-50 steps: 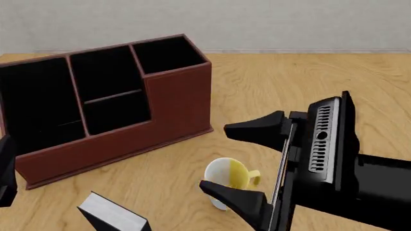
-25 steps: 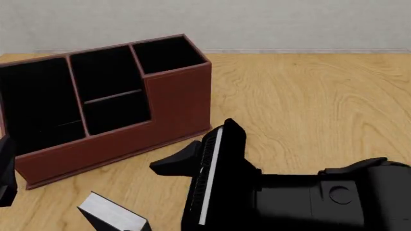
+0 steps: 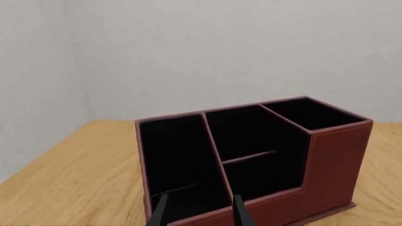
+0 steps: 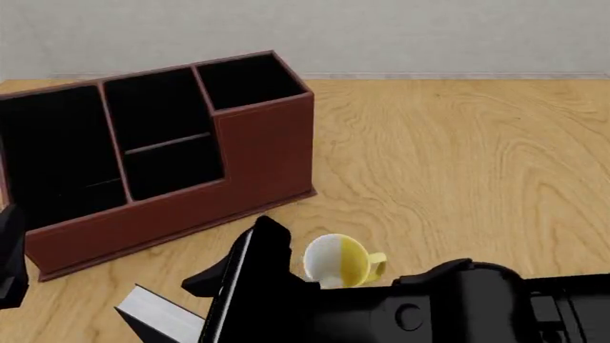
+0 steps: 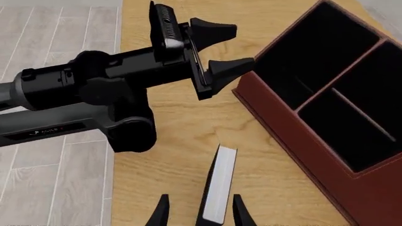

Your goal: Pick up the book and place it in the right compartment of the caddy.

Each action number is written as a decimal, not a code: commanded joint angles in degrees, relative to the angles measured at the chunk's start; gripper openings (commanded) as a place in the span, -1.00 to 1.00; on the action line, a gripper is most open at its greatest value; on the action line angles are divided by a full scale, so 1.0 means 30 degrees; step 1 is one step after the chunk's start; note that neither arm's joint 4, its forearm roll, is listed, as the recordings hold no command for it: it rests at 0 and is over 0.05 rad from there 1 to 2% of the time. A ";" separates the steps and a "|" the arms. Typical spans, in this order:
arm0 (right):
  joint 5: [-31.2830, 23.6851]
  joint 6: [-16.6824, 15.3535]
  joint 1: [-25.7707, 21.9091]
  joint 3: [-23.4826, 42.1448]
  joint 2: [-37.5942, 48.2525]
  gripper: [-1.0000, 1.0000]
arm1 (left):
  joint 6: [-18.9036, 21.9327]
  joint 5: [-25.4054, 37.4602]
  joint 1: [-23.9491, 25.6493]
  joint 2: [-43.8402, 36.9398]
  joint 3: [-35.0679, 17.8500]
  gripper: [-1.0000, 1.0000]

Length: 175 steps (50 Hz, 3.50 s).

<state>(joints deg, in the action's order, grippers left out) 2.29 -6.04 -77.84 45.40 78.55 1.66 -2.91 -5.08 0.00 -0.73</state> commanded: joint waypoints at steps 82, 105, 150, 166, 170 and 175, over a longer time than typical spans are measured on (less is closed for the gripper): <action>0.3715 0.2011 0.0769 -0.1381 0.4502 -1.00 | 0.0137 0.0438 -0.0155 -0.0002 0.0223 1.00; 0.2058 0.1037 0.1514 -0.1516 0.1975 -1.00 | 0.0109 0.0328 -0.0036 0.0000 0.0237 1.00; -0.6540 -0.0285 0.2446 0.1275 -0.7400 -1.00 | -0.0044 0.0136 0.0097 0.0000 0.0220 1.00; -1.0206 -0.0809 0.3860 0.4465 -0.8894 -1.00 | -0.0015 0.0207 0.0381 0.0000 0.0237 1.00; -1.1203 -0.1250 0.4295 0.5609 -0.8952 -1.00 | -0.0011 0.0246 0.0485 0.0000 0.0238 1.00; -1.2093 -0.1369 0.4715 0.6721 -0.8858 -1.00 | -0.0012 0.0335 0.0690 0.0000 0.0238 1.00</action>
<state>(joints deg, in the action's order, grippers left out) -28.03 -10.02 -66.17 58.37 53.33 1.62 -2.20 -3.79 0.00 -0.02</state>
